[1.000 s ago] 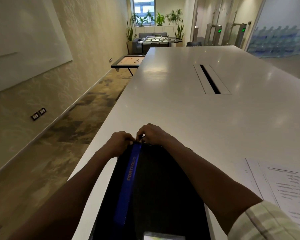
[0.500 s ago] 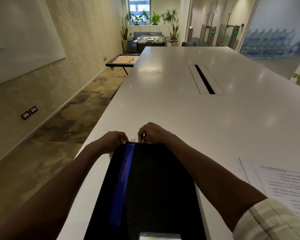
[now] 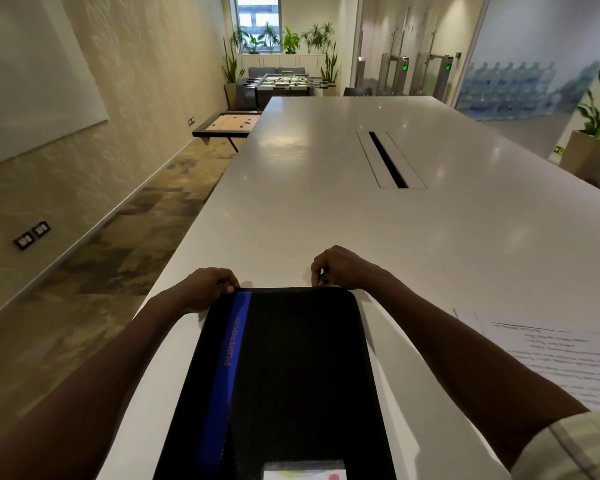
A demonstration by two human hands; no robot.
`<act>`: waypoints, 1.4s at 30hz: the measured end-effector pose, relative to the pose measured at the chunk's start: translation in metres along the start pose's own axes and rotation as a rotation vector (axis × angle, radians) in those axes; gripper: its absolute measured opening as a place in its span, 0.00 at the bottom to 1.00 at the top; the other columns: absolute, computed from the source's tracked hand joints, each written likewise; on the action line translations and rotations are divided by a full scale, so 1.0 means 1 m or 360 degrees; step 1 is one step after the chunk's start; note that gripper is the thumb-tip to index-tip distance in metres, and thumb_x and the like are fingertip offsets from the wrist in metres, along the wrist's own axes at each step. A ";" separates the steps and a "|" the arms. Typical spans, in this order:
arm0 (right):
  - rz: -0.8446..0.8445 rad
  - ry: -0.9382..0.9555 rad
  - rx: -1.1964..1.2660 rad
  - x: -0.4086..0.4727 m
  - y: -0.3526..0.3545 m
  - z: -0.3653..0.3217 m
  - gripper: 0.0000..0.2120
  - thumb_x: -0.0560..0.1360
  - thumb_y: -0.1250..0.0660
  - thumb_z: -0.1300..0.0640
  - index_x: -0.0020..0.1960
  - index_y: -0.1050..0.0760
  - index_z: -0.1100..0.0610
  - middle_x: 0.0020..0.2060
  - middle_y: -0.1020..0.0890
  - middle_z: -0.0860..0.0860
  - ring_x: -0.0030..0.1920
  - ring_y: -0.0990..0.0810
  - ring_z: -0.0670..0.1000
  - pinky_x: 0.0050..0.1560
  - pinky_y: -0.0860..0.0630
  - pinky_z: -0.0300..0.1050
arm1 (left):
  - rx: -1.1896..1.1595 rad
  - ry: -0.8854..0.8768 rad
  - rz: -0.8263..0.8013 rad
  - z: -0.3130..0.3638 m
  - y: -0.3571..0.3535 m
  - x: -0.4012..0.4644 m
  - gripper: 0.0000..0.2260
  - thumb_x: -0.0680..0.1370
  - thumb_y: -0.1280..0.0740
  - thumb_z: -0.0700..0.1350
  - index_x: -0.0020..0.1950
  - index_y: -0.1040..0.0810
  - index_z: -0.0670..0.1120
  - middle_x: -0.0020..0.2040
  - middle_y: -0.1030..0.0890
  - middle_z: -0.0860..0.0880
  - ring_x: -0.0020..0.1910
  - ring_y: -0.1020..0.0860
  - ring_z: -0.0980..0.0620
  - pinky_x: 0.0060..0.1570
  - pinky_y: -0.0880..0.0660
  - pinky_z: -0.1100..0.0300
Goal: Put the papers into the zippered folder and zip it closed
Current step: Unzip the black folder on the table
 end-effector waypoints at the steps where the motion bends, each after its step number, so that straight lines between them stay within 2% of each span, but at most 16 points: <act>1: 0.0018 -0.0011 0.0008 -0.005 0.002 0.005 0.13 0.66 0.33 0.72 0.38 0.15 0.56 0.37 0.14 0.50 0.34 0.21 0.39 0.41 0.28 0.37 | 0.0000 0.0006 -0.0002 0.000 0.000 0.000 0.09 0.79 0.37 0.37 0.52 0.19 0.46 0.52 0.18 0.47 0.53 0.24 0.49 0.52 0.30 0.59; 5: 0.0101 -0.0057 0.0027 -0.028 0.010 0.026 0.12 0.65 0.30 0.72 0.39 0.15 0.58 0.37 0.14 0.52 0.35 0.22 0.40 0.39 0.31 0.33 | 0.0024 0.0002 0.0009 -0.001 0.000 0.000 0.09 0.79 0.37 0.37 0.53 0.19 0.45 0.54 0.18 0.47 0.54 0.23 0.48 0.55 0.30 0.57; 7: 0.0135 -0.0068 0.0036 -0.038 0.012 0.032 0.10 0.65 0.28 0.72 0.39 0.15 0.59 0.37 0.14 0.52 0.36 0.21 0.43 0.39 0.31 0.32 | 0.0024 0.0000 0.0009 -0.001 0.000 0.001 0.09 0.79 0.37 0.36 0.53 0.19 0.45 0.54 0.18 0.47 0.54 0.24 0.49 0.53 0.31 0.59; 12: 0.0287 -0.0074 0.0168 -0.062 0.008 0.036 0.10 0.65 0.29 0.72 0.39 0.15 0.61 0.36 0.14 0.53 0.38 0.20 0.47 0.44 0.26 0.42 | 0.0023 0.0012 0.0032 -0.004 -0.002 0.000 0.09 0.79 0.36 0.37 0.53 0.19 0.45 0.54 0.18 0.46 0.54 0.24 0.49 0.53 0.32 0.59; 16: 0.0390 -0.0106 0.0170 -0.078 -0.001 0.037 0.06 0.68 0.28 0.67 0.41 0.15 0.58 0.37 0.19 0.46 0.39 0.22 0.45 0.43 0.28 0.40 | 0.0051 0.0040 0.0062 -0.005 -0.003 -0.002 0.08 0.79 0.36 0.38 0.53 0.18 0.45 0.55 0.18 0.45 0.53 0.24 0.49 0.52 0.32 0.59; 19: 0.0431 -0.0139 0.0143 -0.085 -0.006 0.036 0.05 0.70 0.28 0.64 0.43 0.15 0.55 0.37 0.20 0.43 0.40 0.23 0.44 0.44 0.28 0.40 | 0.0094 0.0053 -0.0020 0.000 0.001 0.000 0.10 0.78 0.37 0.36 0.53 0.18 0.45 0.56 0.18 0.45 0.53 0.24 0.49 0.51 0.31 0.60; 23: 0.0443 -0.0200 0.0163 -0.090 -0.008 0.034 0.04 0.71 0.28 0.61 0.43 0.15 0.55 0.39 0.19 0.45 0.42 0.20 0.48 0.47 0.23 0.49 | 0.0119 -0.0106 -0.0206 0.036 0.002 0.007 0.15 0.78 0.39 0.34 0.58 0.18 0.46 0.58 0.19 0.47 0.55 0.24 0.52 0.54 0.33 0.63; 27: 0.0527 -0.0303 0.0184 -0.094 -0.013 0.030 0.03 0.72 0.29 0.59 0.43 0.16 0.54 0.43 0.17 0.48 0.44 0.20 0.50 0.46 0.23 0.48 | 0.0025 -0.0289 -0.0218 0.095 -0.021 0.021 0.12 0.79 0.37 0.39 0.59 0.18 0.46 0.59 0.18 0.47 0.59 0.22 0.51 0.53 0.34 0.66; 31: 0.0581 -0.0389 0.0169 -0.098 -0.019 0.025 0.05 0.73 0.31 0.59 0.43 0.17 0.53 0.44 0.17 0.48 0.45 0.21 0.50 0.46 0.24 0.48 | -0.0056 -0.0394 -0.0251 0.145 -0.053 0.033 0.12 0.79 0.34 0.46 0.61 0.20 0.47 0.61 0.19 0.48 0.61 0.23 0.50 0.62 0.30 0.56; 32: 0.0595 -0.0402 0.0164 -0.099 -0.019 0.024 0.05 0.74 0.32 0.59 0.43 0.17 0.53 0.44 0.17 0.49 0.46 0.21 0.50 0.47 0.23 0.48 | -0.0055 -0.0397 -0.0244 0.153 -0.060 0.035 0.12 0.78 0.34 0.47 0.61 0.20 0.47 0.61 0.19 0.48 0.60 0.23 0.50 0.62 0.30 0.55; 36: 0.0621 -0.0421 0.0022 -0.106 -0.020 0.018 0.07 0.74 0.33 0.61 0.45 0.16 0.53 0.46 0.16 0.50 0.49 0.20 0.53 0.46 0.23 0.48 | -0.0200 -0.0307 -0.0131 0.158 -0.074 0.042 0.09 0.76 0.30 0.46 0.55 0.16 0.48 0.55 0.17 0.48 0.55 0.22 0.52 0.52 0.31 0.61; 42: 0.0657 -0.0367 -0.0182 -0.130 -0.025 0.010 0.07 0.75 0.33 0.60 0.46 0.16 0.55 0.45 0.16 0.52 0.49 0.19 0.55 0.43 0.23 0.49 | -0.0178 -0.0314 -0.0115 0.156 -0.074 0.045 0.09 0.76 0.30 0.44 0.55 0.16 0.47 0.55 0.16 0.47 0.54 0.22 0.51 0.53 0.31 0.61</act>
Point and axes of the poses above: each hand's wrist, its own x-axis towards the middle knuckle, its own y-axis out of the back of the hand, z = x × y, the point moved 2 cm from there along x, towards the middle knuckle
